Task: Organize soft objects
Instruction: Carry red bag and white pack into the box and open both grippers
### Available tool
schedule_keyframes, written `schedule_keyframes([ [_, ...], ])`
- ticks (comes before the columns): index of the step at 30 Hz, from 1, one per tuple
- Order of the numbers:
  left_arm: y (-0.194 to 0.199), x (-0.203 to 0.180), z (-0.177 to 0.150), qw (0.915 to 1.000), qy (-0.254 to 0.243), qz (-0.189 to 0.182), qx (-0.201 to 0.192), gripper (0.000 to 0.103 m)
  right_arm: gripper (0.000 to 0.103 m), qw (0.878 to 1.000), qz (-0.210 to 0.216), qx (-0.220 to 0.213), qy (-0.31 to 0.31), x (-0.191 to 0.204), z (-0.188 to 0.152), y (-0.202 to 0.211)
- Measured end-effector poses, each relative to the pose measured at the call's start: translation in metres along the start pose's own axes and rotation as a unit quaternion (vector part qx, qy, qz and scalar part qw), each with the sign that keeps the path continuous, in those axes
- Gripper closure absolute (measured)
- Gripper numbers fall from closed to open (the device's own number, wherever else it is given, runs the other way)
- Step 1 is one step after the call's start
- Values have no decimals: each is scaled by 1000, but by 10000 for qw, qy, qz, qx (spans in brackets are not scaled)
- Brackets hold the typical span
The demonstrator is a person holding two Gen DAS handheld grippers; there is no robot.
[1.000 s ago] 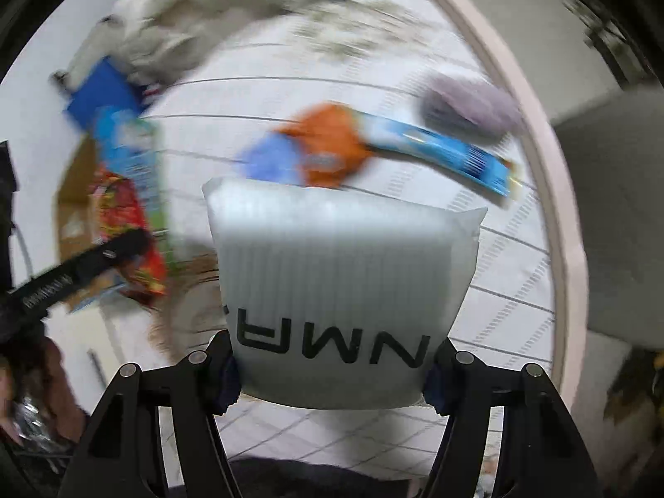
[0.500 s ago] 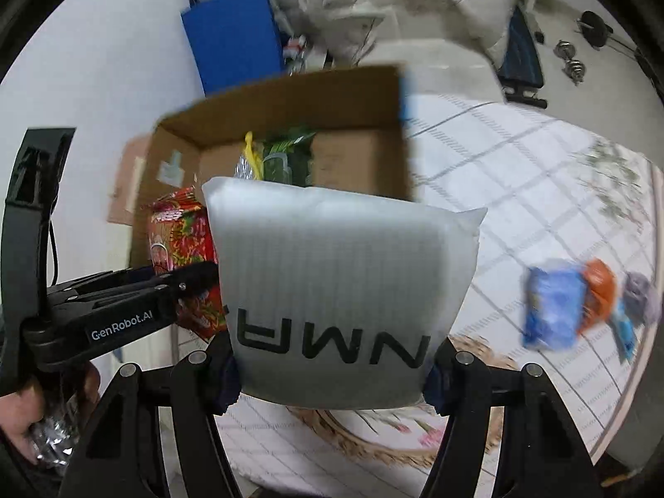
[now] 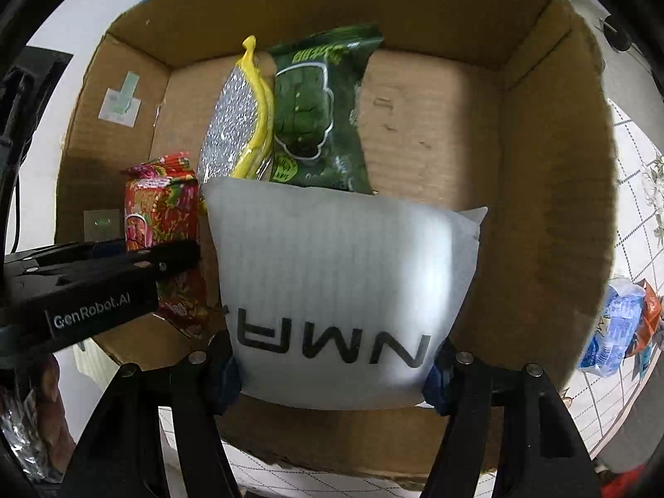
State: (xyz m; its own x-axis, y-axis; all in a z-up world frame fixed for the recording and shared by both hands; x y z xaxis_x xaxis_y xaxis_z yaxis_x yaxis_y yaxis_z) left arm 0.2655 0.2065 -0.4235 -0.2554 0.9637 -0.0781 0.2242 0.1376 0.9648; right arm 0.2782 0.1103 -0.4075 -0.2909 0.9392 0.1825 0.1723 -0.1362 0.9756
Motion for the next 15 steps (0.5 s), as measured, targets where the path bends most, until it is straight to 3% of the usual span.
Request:
schedule_keyframes([
  [5,5,-5,2,9999,-111,15,15,58,26,9994,-72,338,-51,3,0,-12],
  [6,9,-5,1,9999,-161,-8,-43,49,18,9995,-54,321,-56,3,-1,-10],
  [7,15,-6,1,9997,-200,-9,-124,34,4,9996,-71,267,-72,2,-1,-5],
  [8,26,-8,1,9991,-243,81,-323,25,0,9997,-115,217,-82,1,-1,-2],
  [15,78,-23,-14,9947,-304,129,-971,2,0,9988,-325,-327,-146,-5,-11,44],
])
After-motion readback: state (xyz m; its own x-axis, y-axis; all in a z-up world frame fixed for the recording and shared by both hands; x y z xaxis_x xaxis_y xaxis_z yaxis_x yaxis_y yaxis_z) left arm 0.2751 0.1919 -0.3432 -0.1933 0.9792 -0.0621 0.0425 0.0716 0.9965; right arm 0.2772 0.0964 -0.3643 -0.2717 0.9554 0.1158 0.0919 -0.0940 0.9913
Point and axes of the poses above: each gripper's, at about its wrist camera, not at the fingertips, and y roughly against the way its jaws point, x to its left, z to its top, the point moved 5 cm from there along -y, roughly the way its jaws point
